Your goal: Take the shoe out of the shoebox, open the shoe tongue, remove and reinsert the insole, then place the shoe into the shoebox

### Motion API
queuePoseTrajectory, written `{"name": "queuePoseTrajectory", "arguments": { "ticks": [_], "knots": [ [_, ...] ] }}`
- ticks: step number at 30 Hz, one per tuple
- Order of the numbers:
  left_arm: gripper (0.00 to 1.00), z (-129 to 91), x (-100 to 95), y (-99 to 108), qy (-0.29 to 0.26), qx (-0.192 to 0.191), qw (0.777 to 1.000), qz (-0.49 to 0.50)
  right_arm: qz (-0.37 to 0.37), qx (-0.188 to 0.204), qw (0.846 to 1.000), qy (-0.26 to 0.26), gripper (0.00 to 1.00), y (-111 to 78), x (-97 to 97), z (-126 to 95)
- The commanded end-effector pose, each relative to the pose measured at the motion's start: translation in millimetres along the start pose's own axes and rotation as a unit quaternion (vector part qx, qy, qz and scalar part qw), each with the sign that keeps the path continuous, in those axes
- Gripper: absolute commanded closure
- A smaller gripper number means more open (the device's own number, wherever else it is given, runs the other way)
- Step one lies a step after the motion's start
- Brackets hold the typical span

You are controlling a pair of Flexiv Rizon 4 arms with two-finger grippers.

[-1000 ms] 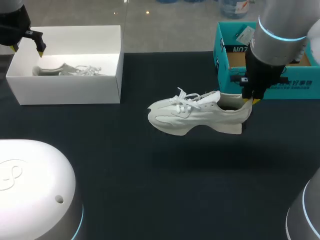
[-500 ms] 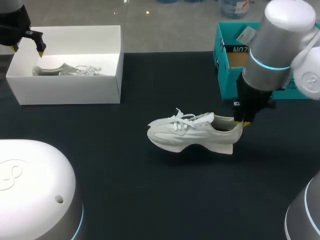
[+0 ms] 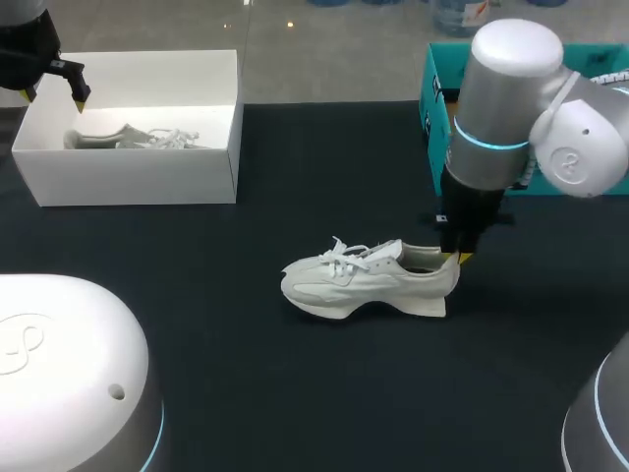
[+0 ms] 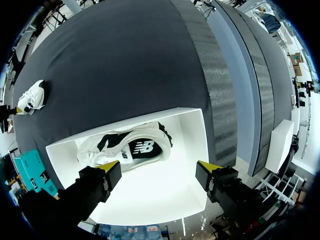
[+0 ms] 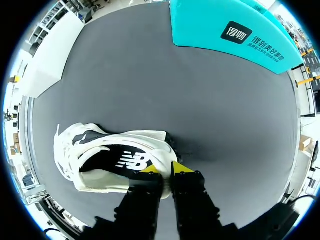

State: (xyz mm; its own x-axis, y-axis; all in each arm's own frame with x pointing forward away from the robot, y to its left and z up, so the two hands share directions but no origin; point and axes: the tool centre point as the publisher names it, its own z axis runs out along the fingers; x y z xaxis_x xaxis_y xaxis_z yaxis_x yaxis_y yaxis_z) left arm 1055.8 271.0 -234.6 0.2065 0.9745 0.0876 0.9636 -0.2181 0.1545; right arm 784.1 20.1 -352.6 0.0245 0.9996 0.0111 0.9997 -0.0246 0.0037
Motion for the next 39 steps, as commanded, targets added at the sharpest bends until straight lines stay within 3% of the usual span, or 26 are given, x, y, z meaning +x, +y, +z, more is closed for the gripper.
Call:
{"name": "queuePoseTrajectory", "arguments": {
  "ticks": [1,13,14,15,22,27,29,31,32,35,36,37,38,39],
  "knots": [
    [0.0,0,0.7,0,0.0,0.001,1.0,0.001,-0.007,0.001,1.0,-0.01,1.0,-1.0,11.2,9],
    [0.0,0,0.7,0,0.0,0.001,1.0,0.001,0.004,0.02,0.998,-0.056,1.0,-14.8,19.0,25],
    [0.0,0,0.7,0,0.0,0.001,1.0,0.001,0.011,0.029,0.998,-0.062,0.71,-15.9,19.5,25],
    [0.0,0,0.7,0,0.0,0.001,1.0,0.001,0.014,0.023,0.998,-0.055,0.0,-17.6,18.8,21],
    [0.0,0,0.7,0,0.0,0.001,1.0,0.001,0.01,-0.003,0.999,-0.03,0.0,-23.4,19.9,-28],
    [0.0,0,0.7,0,0.0,0.001,1.0,0.001,-0.079,0.012,0.996,0.025,0.0,-25.2,22.7,-66],
    [0.0,0,0.7,0,0.0,0.001,1.0,0.001,-0.17,-0.005,0.984,0.058,0.0,-28.1,23.5,-83],
    [0.0,0,0.7,0,0.0,0.001,1.0,0.001,-0.26,-0.017,0.961,0.091,0.0,-34.0,19.1,-95],
    [0.0,0,0.7,0,0.0,0.001,1.0,0.001,-0.315,-0.019,0.942,0.111,0.0,-38.7,17.9,-100],
    [0.0,0,0.7,0,0.0,0.001,1.0,0.001,-0.498,-0.032,0.85,0.17,0.0,-64.0,18.6,-113],
    [0.0,0,0.7,0,0.0,0.001,1.0,0.001,-0.528,-0.043,0.828,0.183,0.0,-71.0,16.1,-118],
    [0.0,0,0.7,0,0.0,0.001,1.0,0.001,-0.537,-0.053,0.822,0.181,0.0,-75.9,11.5,-121],
    [0.0,0,0.7,0,0.0,0.001,1.0,0.001,-0.506,-0.061,0.843,0.169,0.0,-75.2,4.1,-122],
    [0.0,0,0.7,0,0.0,0.001,1.0,0.001,-0.506,-0.061,0.843,0.169,0.0,-75.2,4.1,-122]
  ]
}}
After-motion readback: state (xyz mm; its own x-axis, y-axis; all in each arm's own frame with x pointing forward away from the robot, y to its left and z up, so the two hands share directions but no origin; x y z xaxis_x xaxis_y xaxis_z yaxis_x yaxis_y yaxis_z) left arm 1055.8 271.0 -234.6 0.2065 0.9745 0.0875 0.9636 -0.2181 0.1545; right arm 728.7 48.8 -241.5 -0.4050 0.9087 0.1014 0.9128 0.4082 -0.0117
